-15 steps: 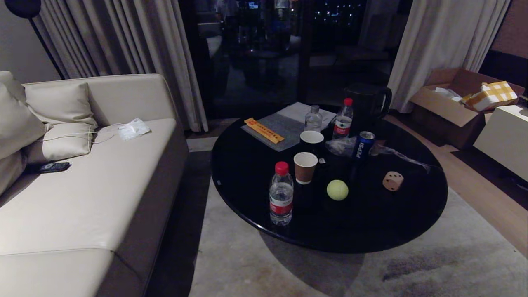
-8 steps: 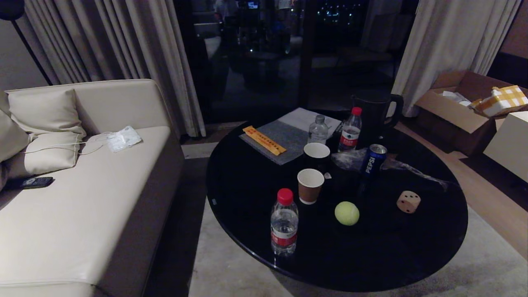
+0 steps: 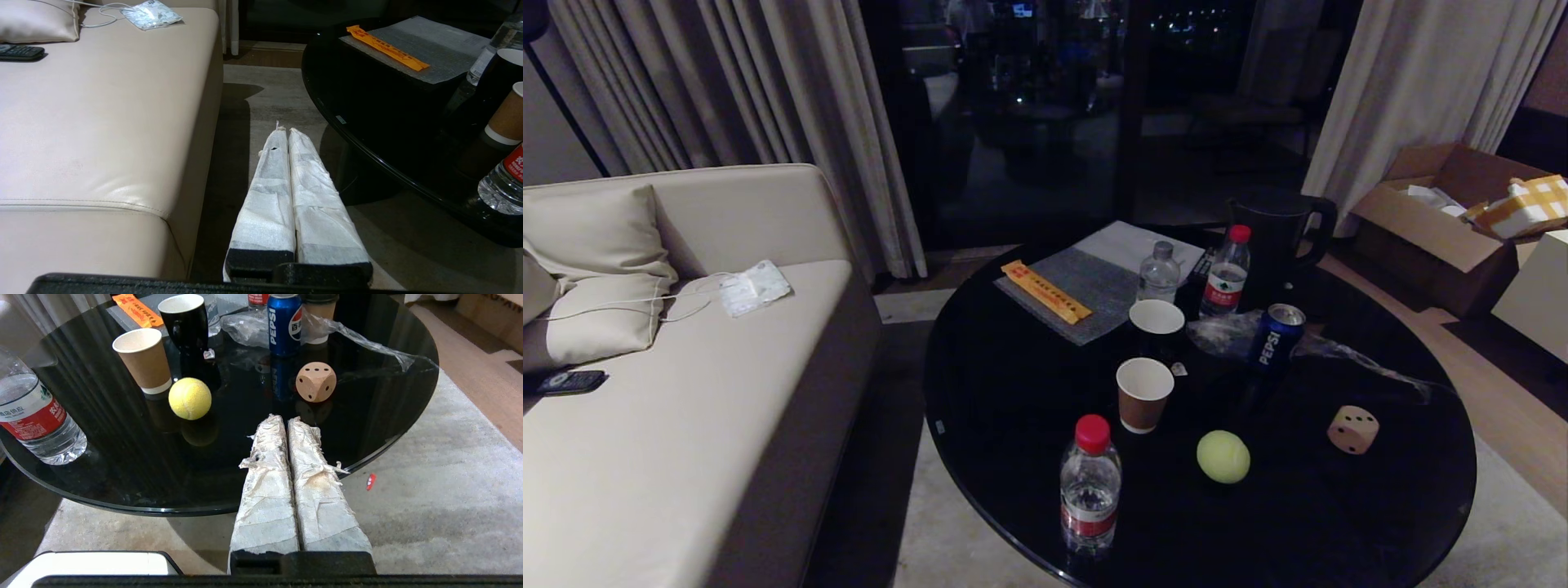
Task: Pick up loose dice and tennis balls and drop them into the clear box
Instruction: Pick up toys out of the box
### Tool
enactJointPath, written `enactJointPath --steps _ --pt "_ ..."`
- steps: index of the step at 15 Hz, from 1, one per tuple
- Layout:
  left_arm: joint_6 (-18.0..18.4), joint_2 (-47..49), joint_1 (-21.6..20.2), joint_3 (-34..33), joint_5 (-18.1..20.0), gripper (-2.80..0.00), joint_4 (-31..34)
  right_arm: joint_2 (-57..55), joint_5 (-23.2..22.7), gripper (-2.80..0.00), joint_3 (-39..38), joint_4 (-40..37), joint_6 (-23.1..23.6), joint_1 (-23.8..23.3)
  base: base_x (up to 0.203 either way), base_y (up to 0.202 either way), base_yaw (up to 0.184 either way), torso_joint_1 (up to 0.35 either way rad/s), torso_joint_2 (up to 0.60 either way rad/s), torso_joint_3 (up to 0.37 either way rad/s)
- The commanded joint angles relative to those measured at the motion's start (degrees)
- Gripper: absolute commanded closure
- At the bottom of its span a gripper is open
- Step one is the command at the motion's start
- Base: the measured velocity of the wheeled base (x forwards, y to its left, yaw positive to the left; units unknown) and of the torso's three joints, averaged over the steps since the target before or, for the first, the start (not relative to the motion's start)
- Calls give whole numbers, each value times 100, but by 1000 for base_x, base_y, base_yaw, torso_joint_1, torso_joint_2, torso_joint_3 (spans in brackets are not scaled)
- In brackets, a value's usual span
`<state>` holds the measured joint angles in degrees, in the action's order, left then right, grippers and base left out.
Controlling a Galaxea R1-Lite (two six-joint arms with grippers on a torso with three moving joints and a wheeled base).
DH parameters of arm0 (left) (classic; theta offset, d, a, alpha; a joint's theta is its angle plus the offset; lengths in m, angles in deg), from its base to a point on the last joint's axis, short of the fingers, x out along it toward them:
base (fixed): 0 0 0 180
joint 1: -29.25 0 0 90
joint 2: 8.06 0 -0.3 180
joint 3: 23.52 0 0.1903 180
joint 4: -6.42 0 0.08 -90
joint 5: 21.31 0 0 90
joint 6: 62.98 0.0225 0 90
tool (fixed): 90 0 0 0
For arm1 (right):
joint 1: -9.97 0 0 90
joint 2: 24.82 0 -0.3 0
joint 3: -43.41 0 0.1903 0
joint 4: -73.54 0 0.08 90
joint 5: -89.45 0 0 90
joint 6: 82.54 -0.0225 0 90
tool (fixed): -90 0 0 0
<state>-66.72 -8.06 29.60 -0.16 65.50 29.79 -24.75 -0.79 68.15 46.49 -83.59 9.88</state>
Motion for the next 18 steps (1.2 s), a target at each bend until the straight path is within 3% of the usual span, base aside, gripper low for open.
enactJointPath --steps 1,7,18 --pt "-9 9 0 -9 -6 0 0 -7 -2 0 1 -1 -9 0 0 0 0 0 0 0" --pt "-100 9 0 -9 -15 0 -18 -7 -2 0 -6 -1 -1 0 0 0 0 0 0 -18" --pt "-74 9 0 -9 -6 0 -9 -7 -2 0 3 -1 8 0 0 0 0 2 2 -195"
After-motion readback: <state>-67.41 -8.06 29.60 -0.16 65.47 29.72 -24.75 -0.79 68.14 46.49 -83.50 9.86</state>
